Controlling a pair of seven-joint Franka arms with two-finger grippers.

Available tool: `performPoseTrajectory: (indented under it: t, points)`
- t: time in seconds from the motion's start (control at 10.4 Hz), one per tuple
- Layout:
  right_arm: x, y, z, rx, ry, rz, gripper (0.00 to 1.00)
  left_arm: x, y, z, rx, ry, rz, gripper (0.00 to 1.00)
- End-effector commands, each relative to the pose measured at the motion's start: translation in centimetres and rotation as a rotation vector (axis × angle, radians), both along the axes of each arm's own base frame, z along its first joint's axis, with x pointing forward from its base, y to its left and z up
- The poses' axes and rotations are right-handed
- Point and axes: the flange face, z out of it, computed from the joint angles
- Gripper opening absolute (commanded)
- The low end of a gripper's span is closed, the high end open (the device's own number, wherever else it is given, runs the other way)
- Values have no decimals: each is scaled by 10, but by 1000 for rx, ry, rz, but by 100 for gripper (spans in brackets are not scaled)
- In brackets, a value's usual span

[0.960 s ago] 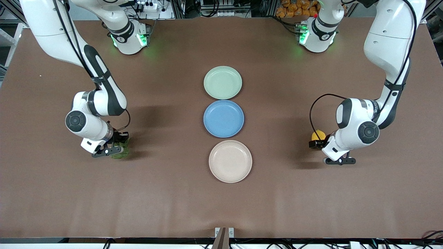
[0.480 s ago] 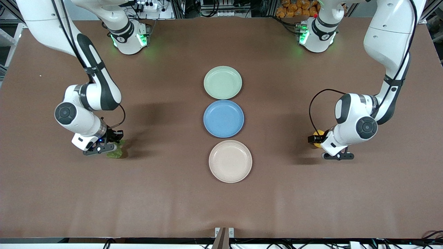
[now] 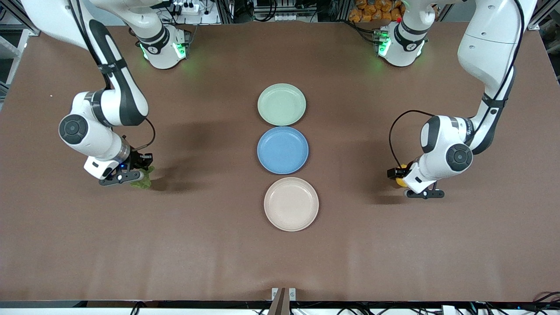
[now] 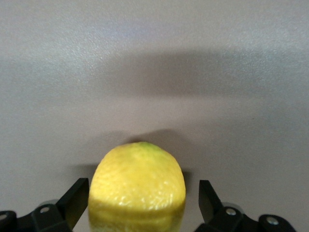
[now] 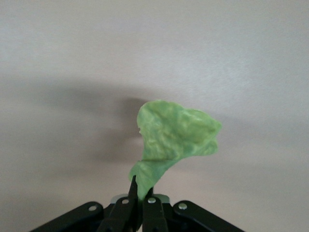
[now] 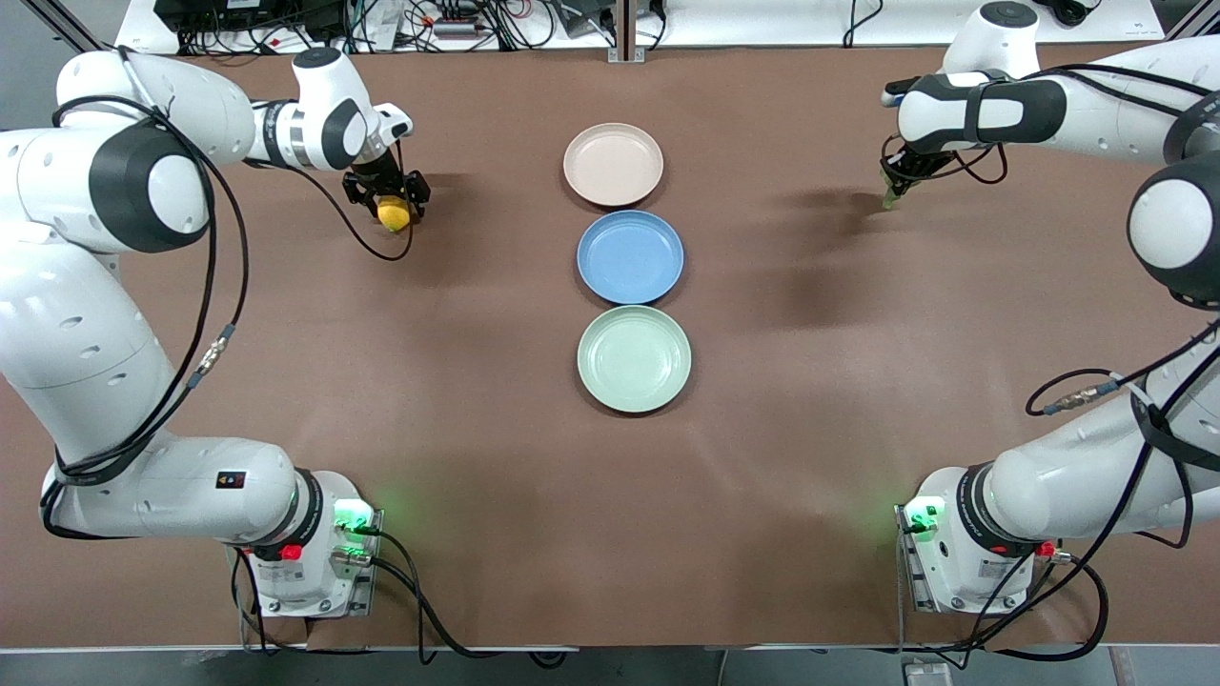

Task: Place lemon and lettuce in plates
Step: 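Carry the lettuce to the green plate while the left gripper carries the lemon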

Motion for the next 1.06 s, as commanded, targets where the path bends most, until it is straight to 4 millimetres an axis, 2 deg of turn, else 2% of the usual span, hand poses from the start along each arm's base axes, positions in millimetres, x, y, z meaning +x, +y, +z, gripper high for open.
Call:
performPoseTrajectory:
  t: [0.0, 0.1, 0.19, 0.29, 0.48, 0.67, 0.86, 0.96]
  points:
    - [-16, 33, 22, 10, 2, -51, 0, -3, 2, 0, 6, -13, 6, 100]
    - [-19, 43, 30, 8, 8, -73, 0, -4, 2, -3, 5, -9, 7, 89]
    - [-23, 58, 38, 7, 5, -89, 0, -3, 2, -3, 3, -10, 10, 57]
    - [-26, 73, 47, 7, 0, -101, 0, -1, 1, -1, 2, -14, 10, 38]
    - [-39, 116, 61, 34, 18, -148, 0, 1, -1, 1, 1, -20, 4, 0]
    - [-47, 135, 76, 22, 50, -185, 0, 4, -9, 6, 0, -31, -4, 0]
    - [-63, 161, 95, 37, 69, -225, 0, 16, -18, 20, -10, -66, -21, 0]
    - [-73, 177, 99, 30, 77, -250, 0, 22, -36, 31, -23, -89, -33, 0]
